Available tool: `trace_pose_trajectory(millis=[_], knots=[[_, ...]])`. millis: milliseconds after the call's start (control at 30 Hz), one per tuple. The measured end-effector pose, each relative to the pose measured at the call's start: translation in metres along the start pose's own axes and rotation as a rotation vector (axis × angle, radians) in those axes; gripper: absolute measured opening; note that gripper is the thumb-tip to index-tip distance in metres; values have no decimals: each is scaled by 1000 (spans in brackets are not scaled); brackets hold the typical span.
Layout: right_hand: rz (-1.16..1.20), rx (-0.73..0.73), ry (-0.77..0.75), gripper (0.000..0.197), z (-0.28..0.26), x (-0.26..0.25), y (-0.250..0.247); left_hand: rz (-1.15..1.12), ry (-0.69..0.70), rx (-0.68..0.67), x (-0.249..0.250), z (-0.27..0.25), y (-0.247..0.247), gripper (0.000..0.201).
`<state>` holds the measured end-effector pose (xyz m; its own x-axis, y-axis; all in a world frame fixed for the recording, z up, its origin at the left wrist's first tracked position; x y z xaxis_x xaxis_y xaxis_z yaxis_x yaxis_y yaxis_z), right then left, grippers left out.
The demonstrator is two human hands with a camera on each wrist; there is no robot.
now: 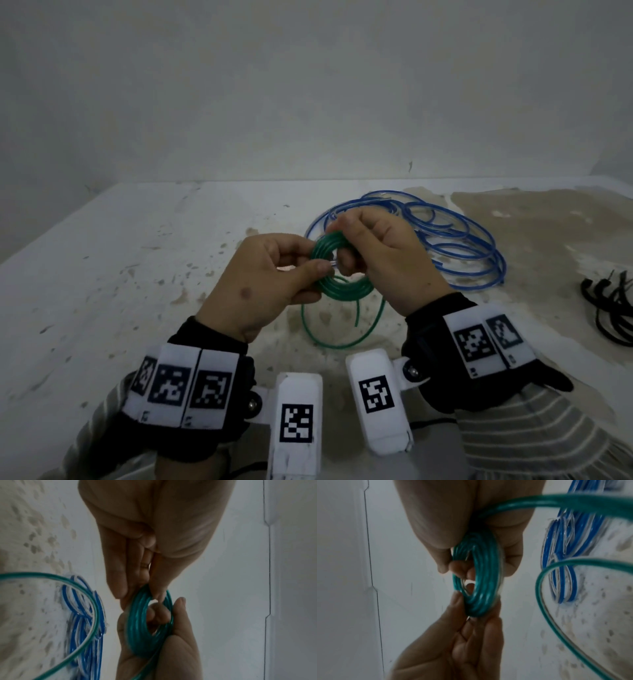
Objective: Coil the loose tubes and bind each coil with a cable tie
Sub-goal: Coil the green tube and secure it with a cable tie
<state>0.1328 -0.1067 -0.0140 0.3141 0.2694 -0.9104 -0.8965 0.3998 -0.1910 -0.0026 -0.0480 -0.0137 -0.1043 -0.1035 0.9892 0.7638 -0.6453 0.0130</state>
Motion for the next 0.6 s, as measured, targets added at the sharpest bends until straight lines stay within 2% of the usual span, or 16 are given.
trace_pose_trajectory(millis=[100, 200, 267, 367, 433, 533, 600], knots=[[107, 19, 56, 29, 3, 2, -1, -190, -27, 109, -3, 3, 3, 5], [161, 57, 122, 36, 3, 3, 1, -308, -59, 124, -5, 4, 7, 6], [144, 111, 109, 39, 2, 3, 1, -270, -88, 74, -8, 4, 10, 8], [48, 115, 109, 41, 0, 3, -3, -78, -91, -4, -10, 2, 10, 12], [-7, 65, 114, 41, -1, 3, -6, -7, -42, -21, -6, 1, 7, 19], [-131, -52, 94, 40, -3, 1, -5, -41, 1, -8, -1, 1, 1, 36], [-222, -89, 49, 38, -4, -1, -3, 15, -7, -23, 1, 0, -3, 31]])
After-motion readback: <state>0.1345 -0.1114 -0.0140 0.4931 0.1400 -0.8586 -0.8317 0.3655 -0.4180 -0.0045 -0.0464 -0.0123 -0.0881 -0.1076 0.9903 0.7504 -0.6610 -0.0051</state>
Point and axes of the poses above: each hand's wrist, its own z-axis towards the middle knuckle, its own y-axis out of the palm, x = y × z, the point moved 1 cm from there along z, towards the middle knuckle, and after that the axes turned 5 degrees about -z, right-handed, at the moved point
